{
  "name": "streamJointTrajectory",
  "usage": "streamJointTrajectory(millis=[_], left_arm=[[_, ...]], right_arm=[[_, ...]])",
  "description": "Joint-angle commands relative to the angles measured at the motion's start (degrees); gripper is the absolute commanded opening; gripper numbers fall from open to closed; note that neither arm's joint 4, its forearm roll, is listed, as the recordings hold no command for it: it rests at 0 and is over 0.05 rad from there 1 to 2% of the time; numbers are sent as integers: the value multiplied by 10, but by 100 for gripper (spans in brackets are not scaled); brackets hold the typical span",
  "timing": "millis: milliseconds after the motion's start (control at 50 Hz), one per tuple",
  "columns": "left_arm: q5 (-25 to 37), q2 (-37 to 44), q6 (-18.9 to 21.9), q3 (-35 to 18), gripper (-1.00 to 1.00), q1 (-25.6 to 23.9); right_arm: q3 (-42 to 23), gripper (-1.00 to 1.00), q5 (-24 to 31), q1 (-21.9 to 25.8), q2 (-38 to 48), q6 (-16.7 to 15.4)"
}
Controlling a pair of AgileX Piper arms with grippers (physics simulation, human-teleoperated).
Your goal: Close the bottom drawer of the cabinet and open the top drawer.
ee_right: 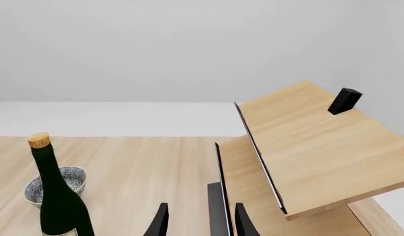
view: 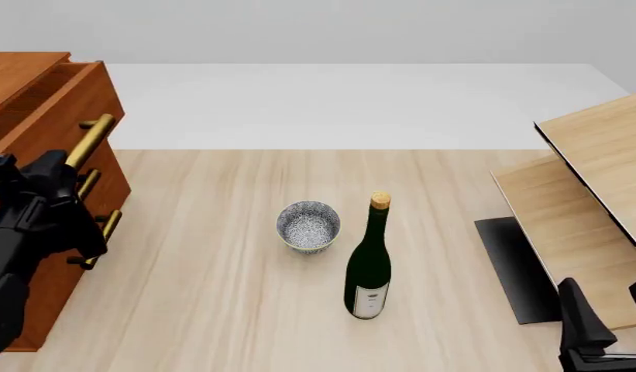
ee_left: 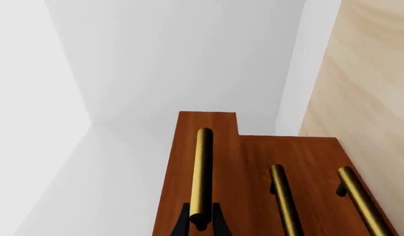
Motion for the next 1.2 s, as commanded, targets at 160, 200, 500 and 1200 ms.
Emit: streamJointTrajectory(millis=[160,200,500,1200], left_arm=[[12,-9,16,-12,-100,-44],[11,-10,17,-14,-100,-44],[21,-21,18,-15,-100,-57],[31,-22,11,-23,-100,-57]], right_arm=[[-1,100,9,0,-10,2],[-1,100,9,-1,-10,2],[-1,100,5,-1,-6,3],[-2,100,3,-1,-4,3]])
